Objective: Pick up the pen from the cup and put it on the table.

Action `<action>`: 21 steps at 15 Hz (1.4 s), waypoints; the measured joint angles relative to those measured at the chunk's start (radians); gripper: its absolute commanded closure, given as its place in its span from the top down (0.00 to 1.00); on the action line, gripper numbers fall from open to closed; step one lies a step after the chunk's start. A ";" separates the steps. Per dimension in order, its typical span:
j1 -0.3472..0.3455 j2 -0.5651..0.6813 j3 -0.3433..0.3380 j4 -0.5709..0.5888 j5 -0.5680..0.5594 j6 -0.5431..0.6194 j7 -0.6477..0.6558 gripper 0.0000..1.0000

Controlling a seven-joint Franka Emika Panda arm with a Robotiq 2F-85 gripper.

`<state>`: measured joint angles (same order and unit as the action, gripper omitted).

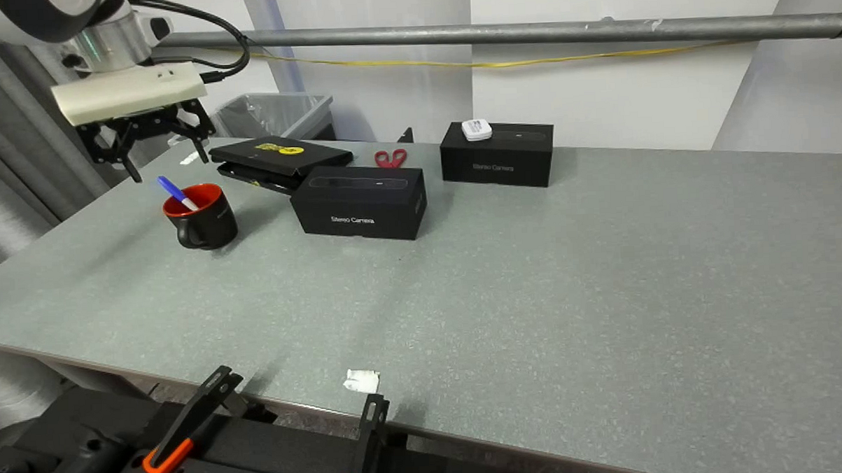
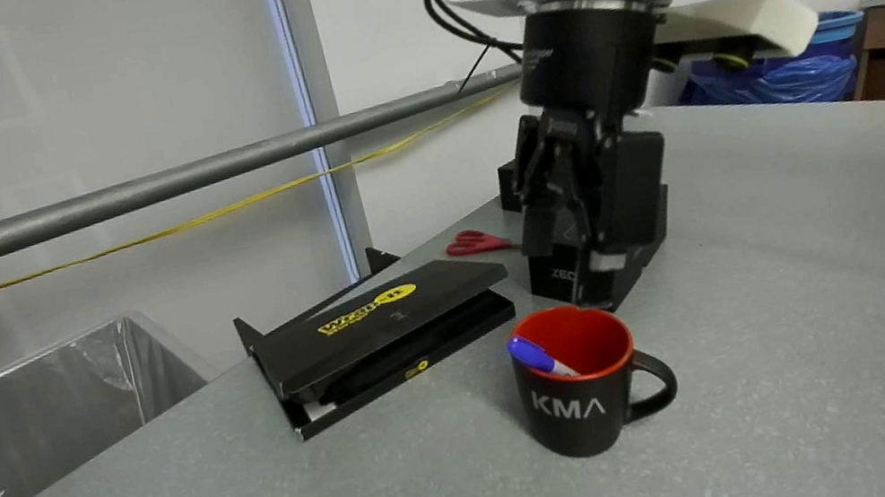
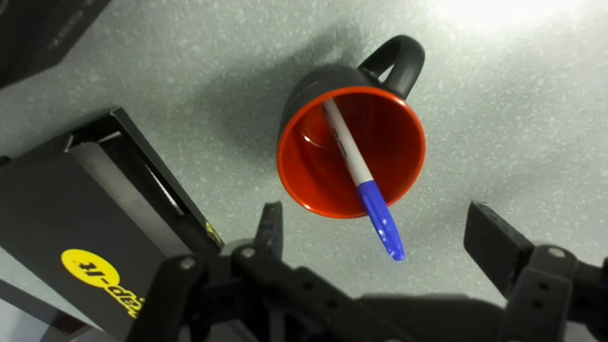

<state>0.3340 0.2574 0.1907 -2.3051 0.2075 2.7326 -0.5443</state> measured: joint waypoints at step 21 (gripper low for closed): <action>-0.077 0.122 0.118 0.085 -0.179 -0.001 0.023 0.53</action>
<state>0.2572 0.3798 0.3082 -2.2206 0.0289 2.7320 -0.5210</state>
